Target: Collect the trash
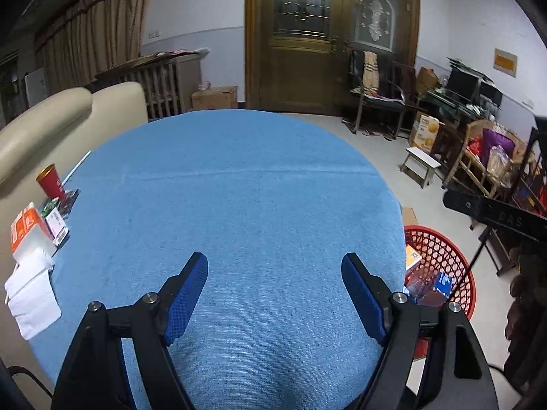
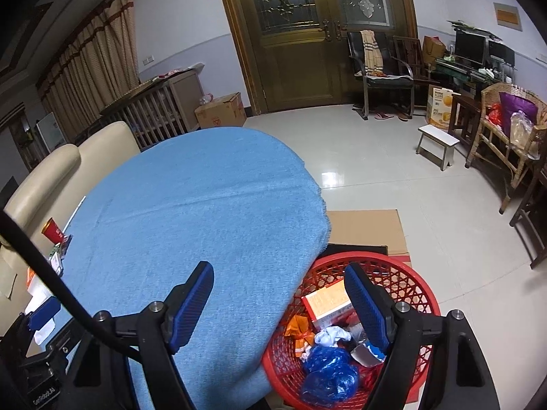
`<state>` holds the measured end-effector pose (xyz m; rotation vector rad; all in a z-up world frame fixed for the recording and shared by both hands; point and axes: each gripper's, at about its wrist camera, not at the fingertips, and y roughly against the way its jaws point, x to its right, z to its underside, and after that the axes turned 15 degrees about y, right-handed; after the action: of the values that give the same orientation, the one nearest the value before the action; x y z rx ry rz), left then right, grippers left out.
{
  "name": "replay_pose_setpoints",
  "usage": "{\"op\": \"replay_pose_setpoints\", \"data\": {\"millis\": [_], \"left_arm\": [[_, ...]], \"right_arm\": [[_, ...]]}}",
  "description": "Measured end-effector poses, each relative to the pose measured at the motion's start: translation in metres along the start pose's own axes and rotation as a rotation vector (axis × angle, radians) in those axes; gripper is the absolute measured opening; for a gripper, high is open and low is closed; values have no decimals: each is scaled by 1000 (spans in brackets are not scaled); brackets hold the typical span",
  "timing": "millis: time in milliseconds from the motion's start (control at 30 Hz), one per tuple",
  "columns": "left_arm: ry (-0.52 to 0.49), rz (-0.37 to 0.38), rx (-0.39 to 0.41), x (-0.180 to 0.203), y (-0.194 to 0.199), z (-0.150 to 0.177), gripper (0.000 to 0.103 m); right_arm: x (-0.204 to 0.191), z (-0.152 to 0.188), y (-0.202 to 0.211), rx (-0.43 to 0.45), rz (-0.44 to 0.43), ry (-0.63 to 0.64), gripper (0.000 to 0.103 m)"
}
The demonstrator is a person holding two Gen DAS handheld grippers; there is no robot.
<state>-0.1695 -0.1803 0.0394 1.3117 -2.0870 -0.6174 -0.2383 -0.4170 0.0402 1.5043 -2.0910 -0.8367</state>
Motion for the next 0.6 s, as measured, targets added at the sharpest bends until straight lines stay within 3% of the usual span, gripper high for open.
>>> {"op": "replay_pose_setpoints", "data": {"millis": [133,267,600], "left_arm": [[38,-15,-3,-9,-8,-1,81],[68,-35,3,-15,-12,-7,81],[102,-70,10,-21,-17,-9,81]], "right_arm": [[-6,4,7,17,-15,7,86],[-6,12,-2,-27,-28,-7,86],[-7,29,8,-44,5,8,86]]}}
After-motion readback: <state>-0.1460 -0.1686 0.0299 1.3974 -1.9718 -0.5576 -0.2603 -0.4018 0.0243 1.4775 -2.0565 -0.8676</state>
